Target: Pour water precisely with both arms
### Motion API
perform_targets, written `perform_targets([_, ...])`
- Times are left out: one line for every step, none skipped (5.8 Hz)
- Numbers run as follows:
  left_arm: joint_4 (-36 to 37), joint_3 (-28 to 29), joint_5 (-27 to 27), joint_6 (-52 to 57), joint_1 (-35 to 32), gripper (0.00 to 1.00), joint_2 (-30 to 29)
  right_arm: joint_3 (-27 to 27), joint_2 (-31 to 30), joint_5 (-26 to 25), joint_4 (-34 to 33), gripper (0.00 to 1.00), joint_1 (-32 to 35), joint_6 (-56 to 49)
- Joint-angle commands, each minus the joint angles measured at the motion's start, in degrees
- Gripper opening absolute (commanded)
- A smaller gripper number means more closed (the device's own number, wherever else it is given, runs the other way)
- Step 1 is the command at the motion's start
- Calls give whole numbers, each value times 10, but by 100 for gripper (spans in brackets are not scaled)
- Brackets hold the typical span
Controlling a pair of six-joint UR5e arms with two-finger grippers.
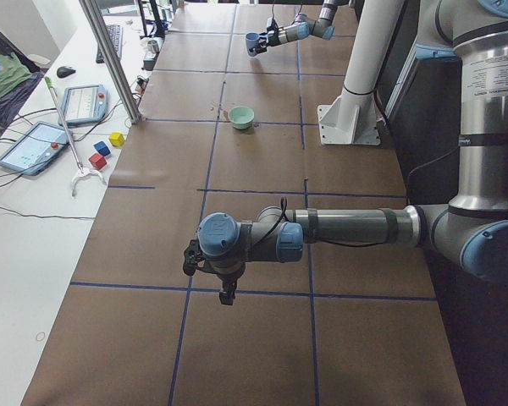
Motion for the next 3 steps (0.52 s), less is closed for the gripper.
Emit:
perform_targets([0,7,4,0,-1,100,0,23,1,1,8,3,6,-75])
perform_targets([0,8,5,1,0,100,7,35,17,0,7,3,10,-135])
perform_targets([0,7,5,1,-1,100,8,35,55,-2,7,3,11,-215])
